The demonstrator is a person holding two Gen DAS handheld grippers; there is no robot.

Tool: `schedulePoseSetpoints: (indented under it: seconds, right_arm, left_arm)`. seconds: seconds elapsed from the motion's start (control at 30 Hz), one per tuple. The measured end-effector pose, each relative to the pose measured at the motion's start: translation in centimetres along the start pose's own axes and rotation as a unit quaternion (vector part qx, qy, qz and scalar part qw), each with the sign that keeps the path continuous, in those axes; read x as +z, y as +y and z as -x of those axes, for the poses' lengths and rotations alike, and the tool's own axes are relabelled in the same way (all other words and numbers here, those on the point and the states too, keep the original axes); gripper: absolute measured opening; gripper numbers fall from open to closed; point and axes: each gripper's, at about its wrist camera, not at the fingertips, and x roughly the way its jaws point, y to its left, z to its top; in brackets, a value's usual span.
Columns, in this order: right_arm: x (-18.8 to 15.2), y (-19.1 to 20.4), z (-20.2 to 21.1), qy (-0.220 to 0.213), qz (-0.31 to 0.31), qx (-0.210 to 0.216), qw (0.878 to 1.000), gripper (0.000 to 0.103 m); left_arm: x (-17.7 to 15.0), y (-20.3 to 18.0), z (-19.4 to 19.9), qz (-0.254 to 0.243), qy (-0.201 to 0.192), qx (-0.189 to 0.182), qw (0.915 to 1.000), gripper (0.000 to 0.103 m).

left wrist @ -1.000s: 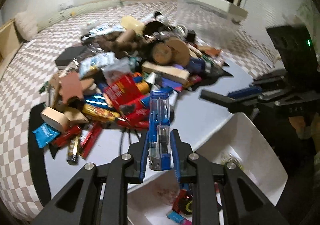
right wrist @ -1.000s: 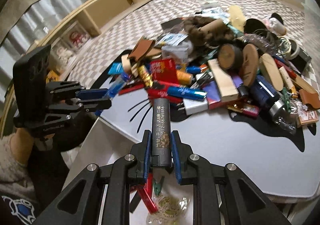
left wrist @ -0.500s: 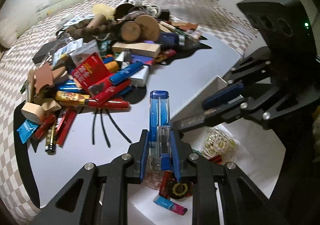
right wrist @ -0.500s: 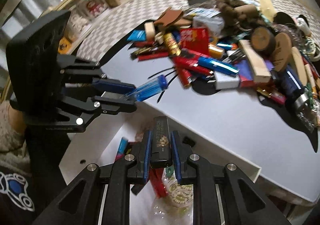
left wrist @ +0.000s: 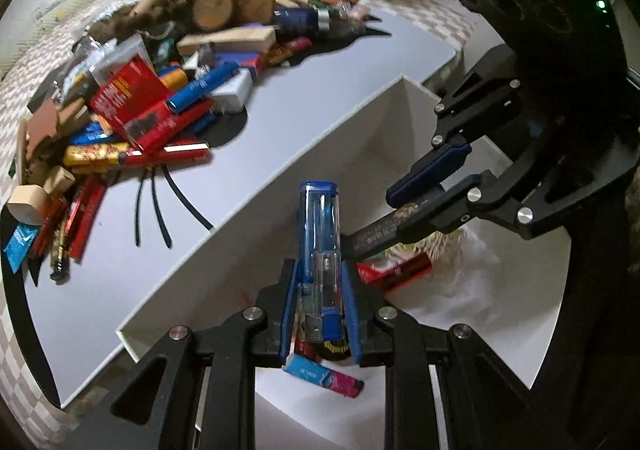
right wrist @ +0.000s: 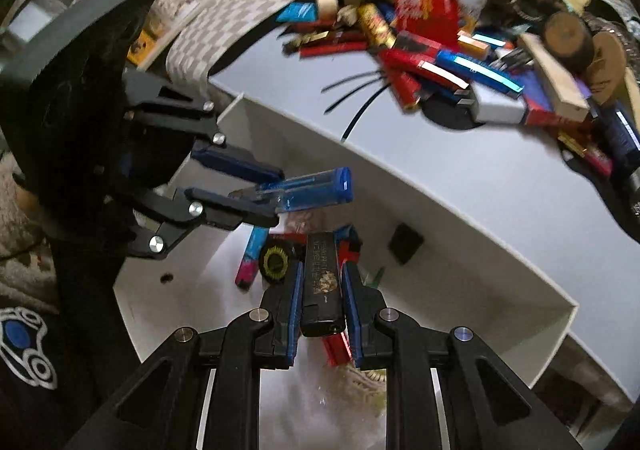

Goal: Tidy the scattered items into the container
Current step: 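Lower both tools into the box and open them to drop the lighters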

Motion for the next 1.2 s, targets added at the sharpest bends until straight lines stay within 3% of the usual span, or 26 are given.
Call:
schedulePoseSetpoints:
  seconds: [0.53, 1.2]
  right_arm:
    - [-2.5, 1.0, -3.0, 0.075, 0.027, 0.019, 0.997, 0.021]
    - [-4.3, 2.7, -4.0, 0.113, 0.055, 0.037, 0.991, 0.021]
  left_arm:
    - [-3.1, -2.8, -4.0, -0.056, 0.084, -0.035, 0.9943, 0.022]
    - [-4.2, -4.4, -6.2, -0.077, 0.108, -0.058, 0.9895, 0.022]
